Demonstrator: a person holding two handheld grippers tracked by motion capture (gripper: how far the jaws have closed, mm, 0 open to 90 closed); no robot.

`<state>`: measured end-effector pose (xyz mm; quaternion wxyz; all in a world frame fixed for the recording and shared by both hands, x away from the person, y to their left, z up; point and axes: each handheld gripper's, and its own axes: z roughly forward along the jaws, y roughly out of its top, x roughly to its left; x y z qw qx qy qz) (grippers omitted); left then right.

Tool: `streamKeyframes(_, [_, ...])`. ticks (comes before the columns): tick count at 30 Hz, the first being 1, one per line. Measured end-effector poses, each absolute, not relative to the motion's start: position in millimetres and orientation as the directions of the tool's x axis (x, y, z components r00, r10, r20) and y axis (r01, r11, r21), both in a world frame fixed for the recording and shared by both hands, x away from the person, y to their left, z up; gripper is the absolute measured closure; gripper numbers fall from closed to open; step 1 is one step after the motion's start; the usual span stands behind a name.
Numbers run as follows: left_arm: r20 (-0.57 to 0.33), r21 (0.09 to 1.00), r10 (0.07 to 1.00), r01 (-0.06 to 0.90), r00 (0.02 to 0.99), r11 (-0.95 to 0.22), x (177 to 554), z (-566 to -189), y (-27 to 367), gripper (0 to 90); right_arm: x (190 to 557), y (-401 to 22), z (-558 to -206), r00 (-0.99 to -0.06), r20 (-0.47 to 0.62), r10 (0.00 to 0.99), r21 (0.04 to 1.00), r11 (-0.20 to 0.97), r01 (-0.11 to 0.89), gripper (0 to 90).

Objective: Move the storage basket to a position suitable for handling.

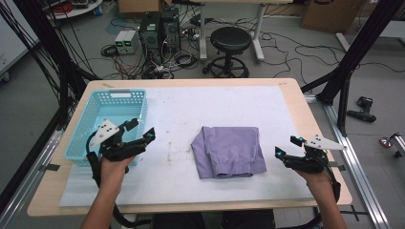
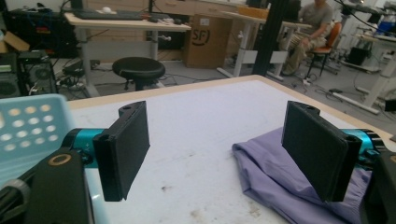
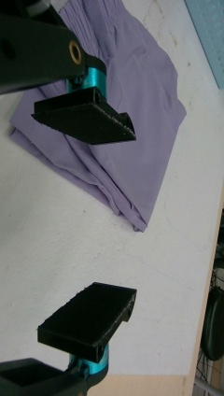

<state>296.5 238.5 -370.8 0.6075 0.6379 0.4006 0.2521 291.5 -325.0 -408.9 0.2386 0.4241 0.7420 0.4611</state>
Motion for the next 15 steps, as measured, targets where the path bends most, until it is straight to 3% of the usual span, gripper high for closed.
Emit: streamKeyframes(15, [-0.130,0.980,0.889,0.194,0.439,0.048,293.9,-376.3,315.3,23.3,290.4,-326.1,-407.8,-0.525,0.033,0.850,0.890,0.214,0.402,21.1])
